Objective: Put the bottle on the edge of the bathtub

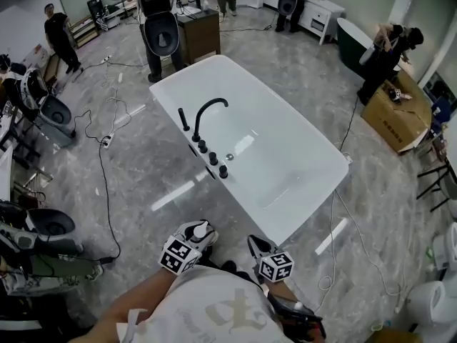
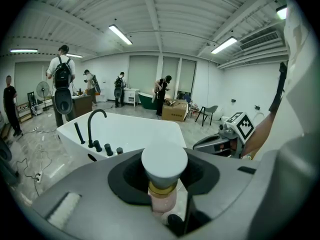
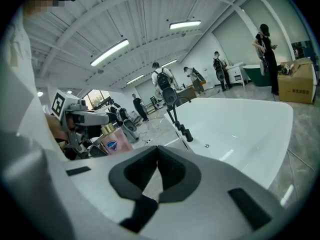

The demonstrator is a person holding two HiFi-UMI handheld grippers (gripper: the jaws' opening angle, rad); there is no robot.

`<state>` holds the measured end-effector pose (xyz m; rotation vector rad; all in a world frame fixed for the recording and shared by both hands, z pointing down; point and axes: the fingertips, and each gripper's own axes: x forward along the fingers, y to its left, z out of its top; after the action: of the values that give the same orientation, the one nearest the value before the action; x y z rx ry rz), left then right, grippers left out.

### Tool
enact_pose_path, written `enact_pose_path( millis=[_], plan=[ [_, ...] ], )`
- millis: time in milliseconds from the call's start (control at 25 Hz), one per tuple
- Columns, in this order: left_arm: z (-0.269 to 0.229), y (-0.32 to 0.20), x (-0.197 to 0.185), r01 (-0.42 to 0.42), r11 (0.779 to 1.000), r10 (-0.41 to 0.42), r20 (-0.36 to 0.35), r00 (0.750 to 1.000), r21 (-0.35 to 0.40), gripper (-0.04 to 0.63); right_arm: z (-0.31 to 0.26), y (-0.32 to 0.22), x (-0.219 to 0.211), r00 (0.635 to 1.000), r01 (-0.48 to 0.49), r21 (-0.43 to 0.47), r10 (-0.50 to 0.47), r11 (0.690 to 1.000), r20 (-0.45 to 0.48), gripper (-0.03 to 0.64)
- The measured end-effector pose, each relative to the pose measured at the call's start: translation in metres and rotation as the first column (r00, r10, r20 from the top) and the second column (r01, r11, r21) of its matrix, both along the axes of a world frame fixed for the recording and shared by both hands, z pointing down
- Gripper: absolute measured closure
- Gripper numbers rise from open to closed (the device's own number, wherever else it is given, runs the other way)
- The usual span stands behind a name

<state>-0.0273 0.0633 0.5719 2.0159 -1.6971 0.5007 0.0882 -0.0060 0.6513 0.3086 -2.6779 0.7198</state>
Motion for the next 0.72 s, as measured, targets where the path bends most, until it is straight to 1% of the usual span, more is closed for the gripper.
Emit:
enact_pose_path(
  millis=[120,480,720],
  plan=[
    [0.004,-0.010,-0.001,-0.020,1.000,0.020,-0.008,1.000,-0.004,0.457,0.001,-0.007,0.000,1.000,-0.018,0.002,0.018,1.000,-0.007,0.611],
    [0.019,-0.045,-0.020,-0.078,0.997,0.077,-0.051,0.996,-0.021,0.457,0.008,-0.032,-0.009,0.995,-0.085,-0.005,0.085,0.996,-0.054,0.611],
    [0.027,-0.076,-0.048,-0.136,0.990,0.133,-0.059,0.989,-0.041,0.457,0.001,-0.059,-0.035,0.990,-0.126,0.008,0.126,0.992,-0.067,0.611]
  ],
)
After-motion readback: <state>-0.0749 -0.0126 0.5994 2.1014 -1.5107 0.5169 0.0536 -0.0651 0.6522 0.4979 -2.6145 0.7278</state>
